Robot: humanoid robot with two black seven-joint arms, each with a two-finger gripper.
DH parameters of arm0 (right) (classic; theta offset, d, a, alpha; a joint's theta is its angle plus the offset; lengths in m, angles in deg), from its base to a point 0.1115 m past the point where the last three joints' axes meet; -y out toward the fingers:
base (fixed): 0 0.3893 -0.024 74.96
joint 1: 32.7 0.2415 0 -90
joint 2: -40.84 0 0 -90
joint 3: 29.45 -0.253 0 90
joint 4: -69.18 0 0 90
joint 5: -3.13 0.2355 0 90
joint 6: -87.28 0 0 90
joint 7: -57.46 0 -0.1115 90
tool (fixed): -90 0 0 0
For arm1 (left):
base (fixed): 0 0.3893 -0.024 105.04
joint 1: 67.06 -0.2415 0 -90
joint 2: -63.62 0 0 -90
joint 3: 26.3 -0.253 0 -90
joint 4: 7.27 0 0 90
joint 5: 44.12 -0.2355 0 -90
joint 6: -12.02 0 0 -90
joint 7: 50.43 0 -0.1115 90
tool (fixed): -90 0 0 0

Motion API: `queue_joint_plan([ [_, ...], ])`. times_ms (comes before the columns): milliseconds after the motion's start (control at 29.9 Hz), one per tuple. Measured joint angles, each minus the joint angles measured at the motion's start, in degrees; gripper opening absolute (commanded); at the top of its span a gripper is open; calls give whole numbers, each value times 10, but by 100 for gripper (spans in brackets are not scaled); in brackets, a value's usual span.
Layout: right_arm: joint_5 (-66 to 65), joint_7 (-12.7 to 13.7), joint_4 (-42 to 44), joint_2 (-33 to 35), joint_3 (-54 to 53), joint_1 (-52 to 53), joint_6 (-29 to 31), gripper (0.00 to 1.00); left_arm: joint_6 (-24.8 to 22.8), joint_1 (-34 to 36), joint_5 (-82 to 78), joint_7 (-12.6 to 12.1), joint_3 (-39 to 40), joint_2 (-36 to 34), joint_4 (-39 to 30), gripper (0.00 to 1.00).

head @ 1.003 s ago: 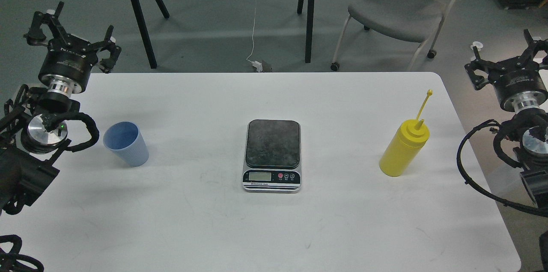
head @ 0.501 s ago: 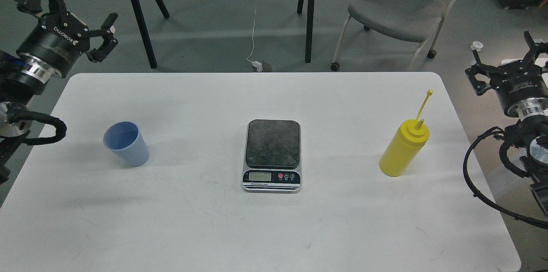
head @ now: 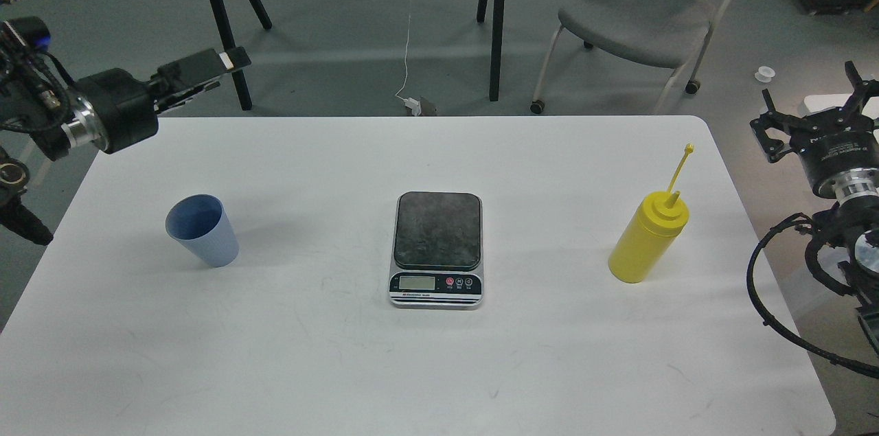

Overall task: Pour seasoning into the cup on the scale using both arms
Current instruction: 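Lower the left gripper and grasp the blue cup from its side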

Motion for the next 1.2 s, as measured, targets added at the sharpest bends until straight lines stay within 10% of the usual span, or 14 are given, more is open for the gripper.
queue_joint_plan([
  [602, 1, -1, -25, 10, -23, -31, 0, 99, 131, 5, -276, 1, -197, -1, 136, 85],
  [1203, 1, -2, -25, 10, -27, -31, 0, 99, 145, 1, -252, 33, -216, 35, 203, 10],
])
